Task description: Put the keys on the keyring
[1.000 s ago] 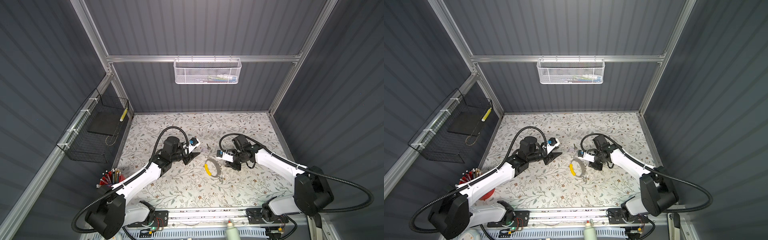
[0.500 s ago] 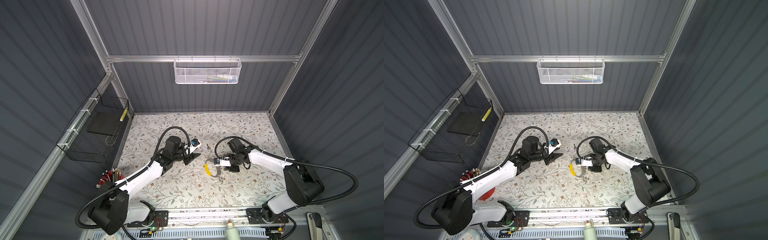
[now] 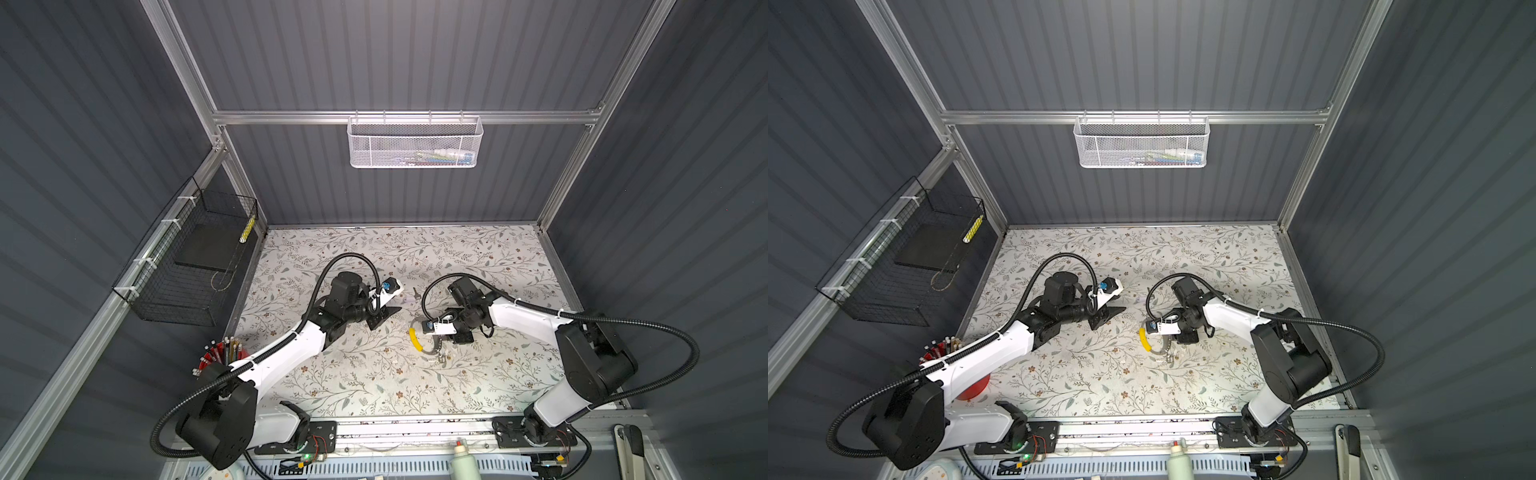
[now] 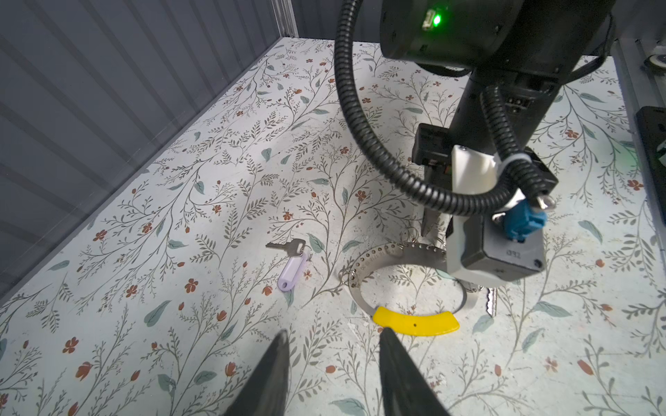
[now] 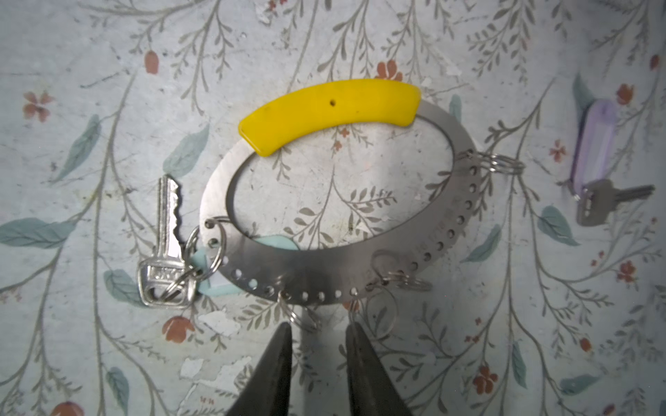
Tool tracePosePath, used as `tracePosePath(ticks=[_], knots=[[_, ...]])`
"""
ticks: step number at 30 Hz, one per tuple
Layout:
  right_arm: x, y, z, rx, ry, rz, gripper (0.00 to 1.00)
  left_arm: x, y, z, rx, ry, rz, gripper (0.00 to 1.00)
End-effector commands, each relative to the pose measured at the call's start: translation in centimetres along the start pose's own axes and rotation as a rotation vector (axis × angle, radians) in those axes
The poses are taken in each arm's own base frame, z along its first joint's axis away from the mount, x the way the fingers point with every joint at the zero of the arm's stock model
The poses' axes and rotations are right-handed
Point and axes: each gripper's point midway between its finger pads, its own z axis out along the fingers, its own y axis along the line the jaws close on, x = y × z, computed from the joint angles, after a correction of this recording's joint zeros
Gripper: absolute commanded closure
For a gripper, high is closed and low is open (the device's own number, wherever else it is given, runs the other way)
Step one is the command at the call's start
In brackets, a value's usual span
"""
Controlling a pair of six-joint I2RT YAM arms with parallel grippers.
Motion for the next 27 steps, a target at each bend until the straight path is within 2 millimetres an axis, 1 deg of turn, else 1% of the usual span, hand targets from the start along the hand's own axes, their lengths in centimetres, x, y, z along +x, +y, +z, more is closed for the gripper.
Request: tracePosePath(ticks=[1,10,16,22,24,27], knots=[[-0.5,0.4,0.1,-0.031,-0.011,-0.031,0.74,-0.7,0.1,0.0,0.013,-0.004,0.019,0.58],[0.5,0.9,0.4,-0.010,0.033,-0.035,0.87,-0.5,0.0,0.0,0.021,0.001,0.018,0.58],[0.5,1.2,0.2,-0.005,0.028,-0.024,0.94,-0.4,-0.2,0.0,0.027,0.003,0.015,0.58],[-0.4,2.0,-0.5,-0.009,-0.008,-0.001,1.00,-0.5,-0.3,-0.1,0.033,-0.001,0.014,0.58],[-0.7,2.2,-0.7,-0.014,-0.021,0.022,1.00,-0.6,-0.3,-0.1,0.035,-0.003,0.013,0.58],[-1.9,1.8,-1.7,0.002,-0.072,0.072,1.00,-0.7,-0.3,-0.2,0.034,-0.008,0.014,0.58]])
